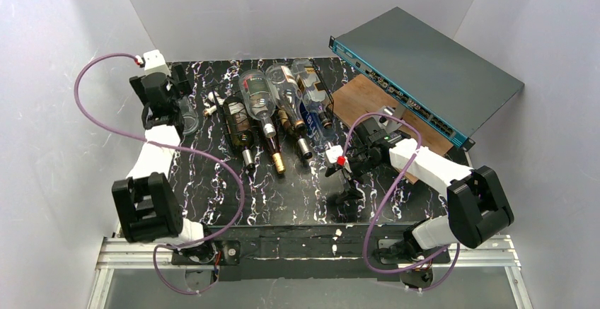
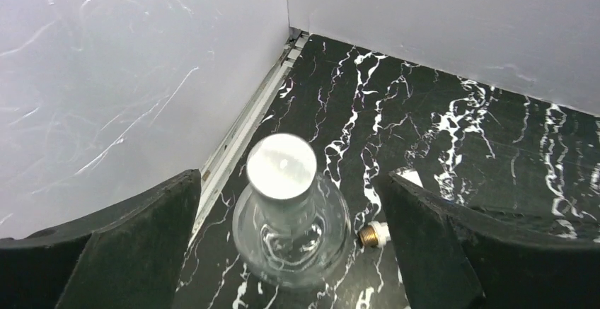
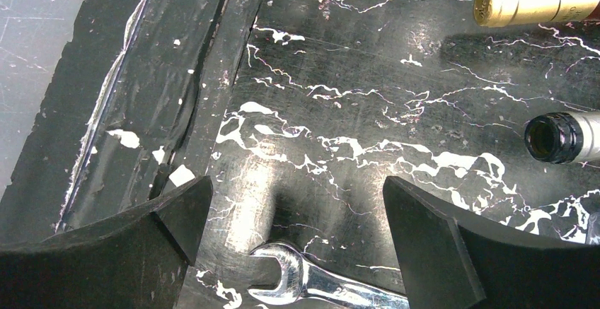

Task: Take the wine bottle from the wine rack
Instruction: Move the wine bottle to the center of the board.

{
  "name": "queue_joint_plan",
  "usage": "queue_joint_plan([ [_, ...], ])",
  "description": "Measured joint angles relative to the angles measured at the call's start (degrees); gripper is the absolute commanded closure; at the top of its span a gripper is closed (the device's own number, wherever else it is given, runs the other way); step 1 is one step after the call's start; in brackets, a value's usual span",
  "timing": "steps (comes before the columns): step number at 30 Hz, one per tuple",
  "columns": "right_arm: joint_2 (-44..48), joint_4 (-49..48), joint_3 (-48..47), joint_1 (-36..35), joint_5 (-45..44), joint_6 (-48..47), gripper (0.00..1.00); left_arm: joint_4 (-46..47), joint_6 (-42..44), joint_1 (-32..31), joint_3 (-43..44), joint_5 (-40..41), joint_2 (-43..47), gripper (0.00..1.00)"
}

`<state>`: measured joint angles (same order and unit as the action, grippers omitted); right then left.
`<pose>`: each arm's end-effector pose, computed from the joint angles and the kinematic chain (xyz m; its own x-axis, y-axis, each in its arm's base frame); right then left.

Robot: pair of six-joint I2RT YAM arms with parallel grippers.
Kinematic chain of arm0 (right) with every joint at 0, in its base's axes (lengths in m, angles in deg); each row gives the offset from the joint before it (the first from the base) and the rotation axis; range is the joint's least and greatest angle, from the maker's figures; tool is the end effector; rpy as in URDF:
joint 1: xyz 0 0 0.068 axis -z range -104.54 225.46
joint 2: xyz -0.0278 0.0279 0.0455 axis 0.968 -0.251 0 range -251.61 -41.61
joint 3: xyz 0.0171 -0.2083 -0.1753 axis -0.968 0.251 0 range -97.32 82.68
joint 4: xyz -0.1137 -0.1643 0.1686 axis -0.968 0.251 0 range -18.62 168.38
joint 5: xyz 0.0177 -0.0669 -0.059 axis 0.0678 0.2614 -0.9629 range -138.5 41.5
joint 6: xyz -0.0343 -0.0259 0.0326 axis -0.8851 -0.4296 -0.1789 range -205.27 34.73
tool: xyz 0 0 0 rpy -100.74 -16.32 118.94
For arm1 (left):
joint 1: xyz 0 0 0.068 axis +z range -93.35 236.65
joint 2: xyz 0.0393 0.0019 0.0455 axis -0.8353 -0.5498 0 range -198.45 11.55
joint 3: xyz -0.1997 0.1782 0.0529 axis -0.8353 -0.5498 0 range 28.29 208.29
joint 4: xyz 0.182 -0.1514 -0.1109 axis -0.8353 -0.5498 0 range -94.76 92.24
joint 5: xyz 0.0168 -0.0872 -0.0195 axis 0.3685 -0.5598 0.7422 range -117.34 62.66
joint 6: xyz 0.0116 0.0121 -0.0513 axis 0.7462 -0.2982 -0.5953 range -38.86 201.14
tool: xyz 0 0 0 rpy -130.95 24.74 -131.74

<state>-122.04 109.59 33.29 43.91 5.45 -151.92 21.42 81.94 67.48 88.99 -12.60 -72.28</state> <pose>0.1985 0.1557 0.2100 0.1910 -0.5168 -0.8345 -0.9504 -0.3099 -0.0256 0.3408 0.0743 0.3274 -0.0736 -0.0003 -0.9973 -0.4301 0.9022 0.0315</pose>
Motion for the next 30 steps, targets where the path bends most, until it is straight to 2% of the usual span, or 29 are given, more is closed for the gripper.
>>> queue_joint_plan([
  [4, 0.02, 0.48, 0.0, 0.04, 0.0, -0.02, 0.0, -1.81, -3.5, -0.02, -3.85, 0.09, 7.78, 0.02],
  [9, 0.22, 0.83, -0.02, 0.26, 0.02, -0.02, 0.0, -12.2, -12.22, 0.0, -5.27, -2.54, 19.45, 0.02],
  [17, 2.25, 1.38, -0.5, 2.21, 0.26, -0.02, 0.0, -31.1, -25.94, -0.02, -12.94, -17.62, 40.22, 0.02],
  [23, 2.86, 1.75, -0.94, 2.62, 0.24, -0.02, 0.0, -43.41, -32.81, -0.02, -13.84, -27.34, 45.07, 0.02],
  [30, 2.86, 2.05, -0.98, 2.67, 0.22, -0.02, 0.0, -49.16, -39.85, -0.02, -17.05, -37.31, 47.34, 0.02],
])
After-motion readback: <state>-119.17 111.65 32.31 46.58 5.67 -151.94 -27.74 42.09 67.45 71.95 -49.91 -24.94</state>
